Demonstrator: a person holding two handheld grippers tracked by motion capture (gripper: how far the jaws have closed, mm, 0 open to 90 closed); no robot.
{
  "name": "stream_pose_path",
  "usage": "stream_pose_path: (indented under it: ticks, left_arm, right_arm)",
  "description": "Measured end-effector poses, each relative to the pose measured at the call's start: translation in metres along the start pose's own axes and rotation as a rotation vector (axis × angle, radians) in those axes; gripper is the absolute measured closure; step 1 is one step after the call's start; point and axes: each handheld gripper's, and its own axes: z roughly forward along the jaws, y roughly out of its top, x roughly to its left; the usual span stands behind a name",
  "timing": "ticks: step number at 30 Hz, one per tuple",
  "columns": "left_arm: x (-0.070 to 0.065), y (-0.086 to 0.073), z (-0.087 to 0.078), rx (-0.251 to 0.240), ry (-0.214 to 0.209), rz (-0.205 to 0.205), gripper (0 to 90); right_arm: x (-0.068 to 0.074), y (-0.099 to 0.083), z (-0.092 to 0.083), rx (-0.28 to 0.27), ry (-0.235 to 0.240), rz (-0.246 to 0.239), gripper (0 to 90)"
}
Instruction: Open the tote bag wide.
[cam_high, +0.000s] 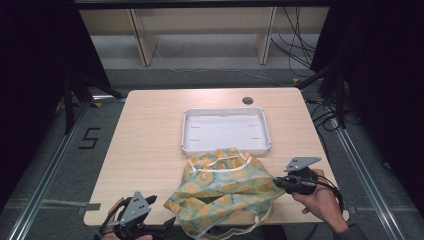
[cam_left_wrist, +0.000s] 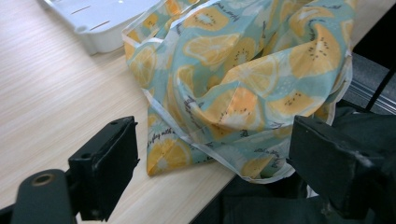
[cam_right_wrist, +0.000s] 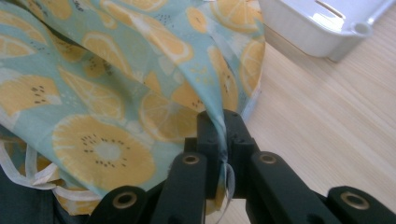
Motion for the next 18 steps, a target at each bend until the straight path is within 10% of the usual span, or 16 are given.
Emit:
stream_pose_path:
  ticks: [8,13,14,18]
  left_arm:
    - [-0.019,0.017,0.014,0.011,-0.054,0.072,15.2]
    - [-0.034,0.032,0.026,0.016,-0.099,0.121,15.9]
    - [-0.039,0.038,0.032,0.014,-0.159,0.103,16.7]
    - [-0.049,0.046,0.045,0.053,-0.170,0.144,19.8]
  right_arm:
    - [-0.010,-0.011,-0.009,-0.005,-0.023,0.055,85.9]
    - [-0.003,-0.004,-0.016,-0.014,-0.027,0.053,59.7]
    - [0.004,0.002,-0.015,-0.053,-0.034,0.030,52.9]
    - [0.014,0.019,-0.013,-0.121,0.053,-0.065,46.9]
